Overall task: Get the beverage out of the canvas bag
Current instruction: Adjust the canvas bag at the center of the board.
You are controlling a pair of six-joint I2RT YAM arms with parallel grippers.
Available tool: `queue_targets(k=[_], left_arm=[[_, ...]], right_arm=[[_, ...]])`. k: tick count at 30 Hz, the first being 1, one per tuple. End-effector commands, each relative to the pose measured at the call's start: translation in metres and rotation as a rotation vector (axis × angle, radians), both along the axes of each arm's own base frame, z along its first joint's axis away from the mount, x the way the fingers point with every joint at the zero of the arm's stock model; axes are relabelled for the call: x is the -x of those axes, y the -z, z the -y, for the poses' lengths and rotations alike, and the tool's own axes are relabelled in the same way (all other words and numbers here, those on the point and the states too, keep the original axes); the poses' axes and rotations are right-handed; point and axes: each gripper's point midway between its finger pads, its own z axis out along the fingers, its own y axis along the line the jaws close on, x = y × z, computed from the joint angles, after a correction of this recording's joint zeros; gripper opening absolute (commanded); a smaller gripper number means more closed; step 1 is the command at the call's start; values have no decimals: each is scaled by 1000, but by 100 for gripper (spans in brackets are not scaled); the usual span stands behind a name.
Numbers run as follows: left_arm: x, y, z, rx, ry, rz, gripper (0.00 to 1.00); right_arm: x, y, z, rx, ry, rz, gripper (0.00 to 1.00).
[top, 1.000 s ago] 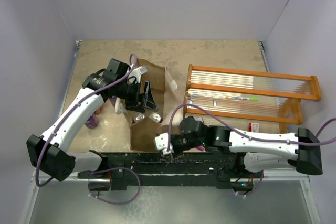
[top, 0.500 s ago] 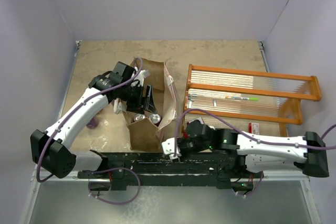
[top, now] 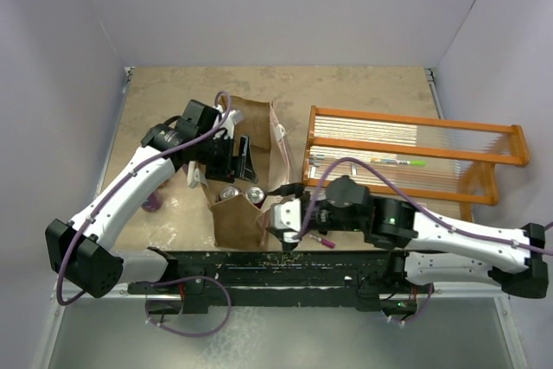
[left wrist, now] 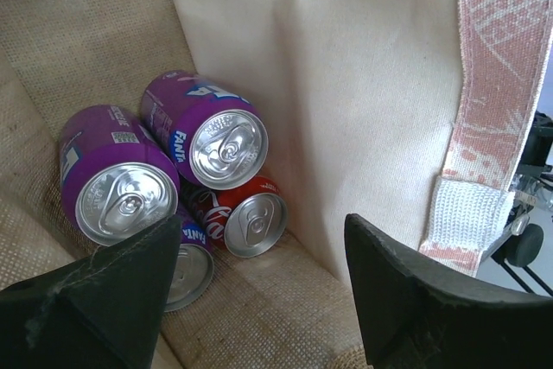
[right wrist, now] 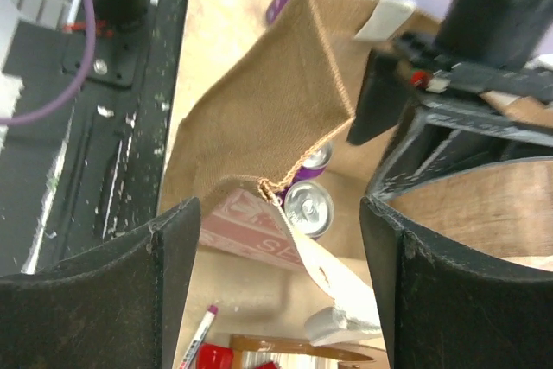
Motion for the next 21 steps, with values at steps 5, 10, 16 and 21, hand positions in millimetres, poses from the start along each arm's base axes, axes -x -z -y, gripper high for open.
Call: queue_targets(k=[5,10,16,21], left_arm=[[0,-17,12,83,41,29,83],[6,-5,16,88,89,-23,83],[6,11,16,59,114,-60,83],[-1,30,7,-33,115,-31,79]], right_arm=[[13,29,-20,117,-159,9,58],[34,51,-22,146,-268,-51,30],[62,108,-24,218,-392,-180,14],[55,140,-23,269,-361,-175,11]])
